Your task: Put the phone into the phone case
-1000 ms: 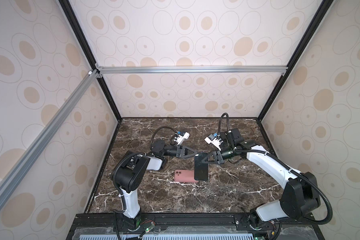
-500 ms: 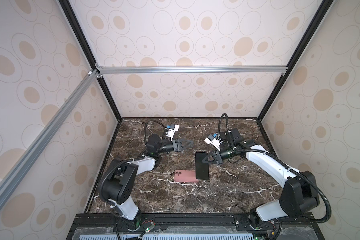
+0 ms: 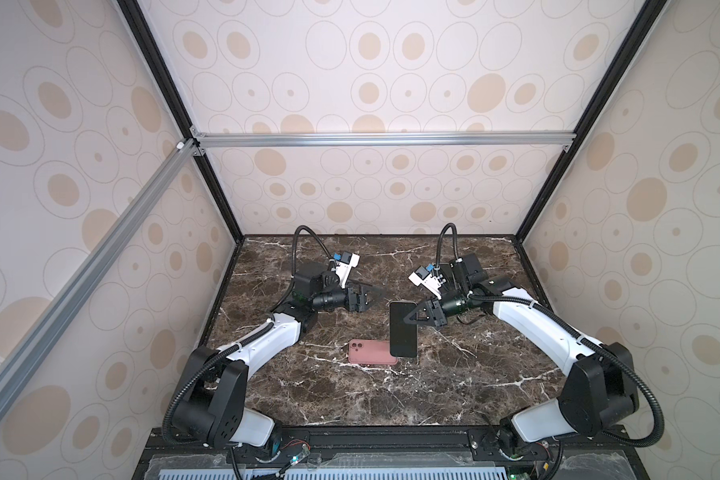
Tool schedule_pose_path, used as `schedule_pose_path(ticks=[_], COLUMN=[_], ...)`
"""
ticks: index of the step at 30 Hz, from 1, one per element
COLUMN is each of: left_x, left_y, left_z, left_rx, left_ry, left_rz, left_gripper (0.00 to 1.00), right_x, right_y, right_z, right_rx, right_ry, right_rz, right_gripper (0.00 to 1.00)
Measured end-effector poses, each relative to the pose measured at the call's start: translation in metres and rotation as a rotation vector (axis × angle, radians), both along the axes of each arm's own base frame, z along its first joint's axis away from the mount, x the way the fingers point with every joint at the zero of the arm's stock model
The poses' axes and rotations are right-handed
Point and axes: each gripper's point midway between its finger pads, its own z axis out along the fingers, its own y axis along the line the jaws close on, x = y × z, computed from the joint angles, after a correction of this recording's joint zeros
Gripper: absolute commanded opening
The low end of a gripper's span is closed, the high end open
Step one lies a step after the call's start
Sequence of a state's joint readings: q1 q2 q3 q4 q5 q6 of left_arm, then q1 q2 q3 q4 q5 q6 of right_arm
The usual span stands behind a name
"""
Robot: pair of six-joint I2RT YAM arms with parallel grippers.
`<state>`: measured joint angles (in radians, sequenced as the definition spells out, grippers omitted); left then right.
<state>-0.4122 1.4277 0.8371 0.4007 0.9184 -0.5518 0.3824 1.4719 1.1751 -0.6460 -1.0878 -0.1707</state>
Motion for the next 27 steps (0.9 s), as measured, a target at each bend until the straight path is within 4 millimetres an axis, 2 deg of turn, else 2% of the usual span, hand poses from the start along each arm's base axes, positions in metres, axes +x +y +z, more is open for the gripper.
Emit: schedule_pose_path(ticks=[6,13,19,23,27], left_x=[-0.022,-0.033,-0.028,-0.025,-0.027], left_y=[-0.011,-0.014,-0.011,-0.012,-0.013], left_z=[-0.001,0.002,0.012,0.022,0.027], left_rx=[0.010,-0.001,0.024,0.023,0.014], left_ry=[-0.009,-0.007,-0.021,-0.039,-0.048], left_rz=[-0.097,-0.150,-0.107,-0.093,-0.107], left_gripper=[0.72,0.70,0.73,0.74,0.72], right_x=[-0.007,-0.015,-0.020,-0.019,-0.017], right_y=[0.007,0.014,0.014,0.011,0.009], right_z=[0.011,0.014,0.012,0.000,-0.008], right_rx=[0.047,0.070,0.065,0.024,-0.009], right_ry=[-0.021,-0.012,-0.009,0.002,0.009], right_rz=[0.057,0.117,0.134,0.112,0.095], right_gripper=[0.03,0.03,0.03,0.02,0.02])
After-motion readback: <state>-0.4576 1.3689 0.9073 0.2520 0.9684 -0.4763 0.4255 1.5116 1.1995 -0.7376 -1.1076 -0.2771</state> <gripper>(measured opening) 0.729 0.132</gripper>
